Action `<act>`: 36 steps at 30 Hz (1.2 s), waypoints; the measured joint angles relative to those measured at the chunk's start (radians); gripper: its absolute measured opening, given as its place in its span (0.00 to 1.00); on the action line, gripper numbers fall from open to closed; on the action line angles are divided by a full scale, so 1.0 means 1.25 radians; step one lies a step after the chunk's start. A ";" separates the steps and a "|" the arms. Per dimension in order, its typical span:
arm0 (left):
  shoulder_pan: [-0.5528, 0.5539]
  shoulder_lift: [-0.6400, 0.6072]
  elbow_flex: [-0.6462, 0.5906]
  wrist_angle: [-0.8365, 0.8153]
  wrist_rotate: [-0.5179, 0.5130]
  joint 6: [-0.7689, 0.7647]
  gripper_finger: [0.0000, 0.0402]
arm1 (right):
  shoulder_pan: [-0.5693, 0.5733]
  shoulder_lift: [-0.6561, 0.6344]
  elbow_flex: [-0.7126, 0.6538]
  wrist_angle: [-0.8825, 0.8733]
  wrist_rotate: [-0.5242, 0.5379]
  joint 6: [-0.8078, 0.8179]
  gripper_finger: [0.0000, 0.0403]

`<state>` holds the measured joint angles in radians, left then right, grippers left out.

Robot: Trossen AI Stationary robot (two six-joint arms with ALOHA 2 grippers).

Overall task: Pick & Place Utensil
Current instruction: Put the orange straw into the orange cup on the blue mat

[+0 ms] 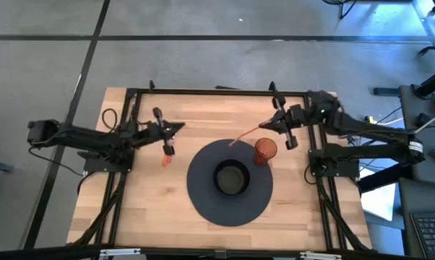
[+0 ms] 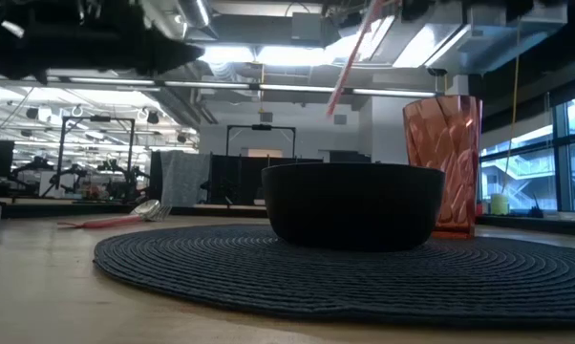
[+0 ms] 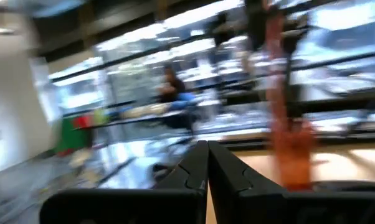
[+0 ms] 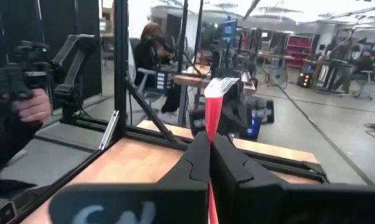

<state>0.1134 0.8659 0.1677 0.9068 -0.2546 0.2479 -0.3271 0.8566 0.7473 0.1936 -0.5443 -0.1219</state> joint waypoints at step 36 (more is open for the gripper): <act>-0.001 -0.036 -0.019 0.043 -0.109 -0.085 0.01 | 0.328 -0.006 0.218 -0.625 0.462 0.024 0.00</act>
<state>0.1120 0.8204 0.1444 0.9607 -0.3912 0.1421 0.0834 0.8490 1.0201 -0.5881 0.0331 -0.0917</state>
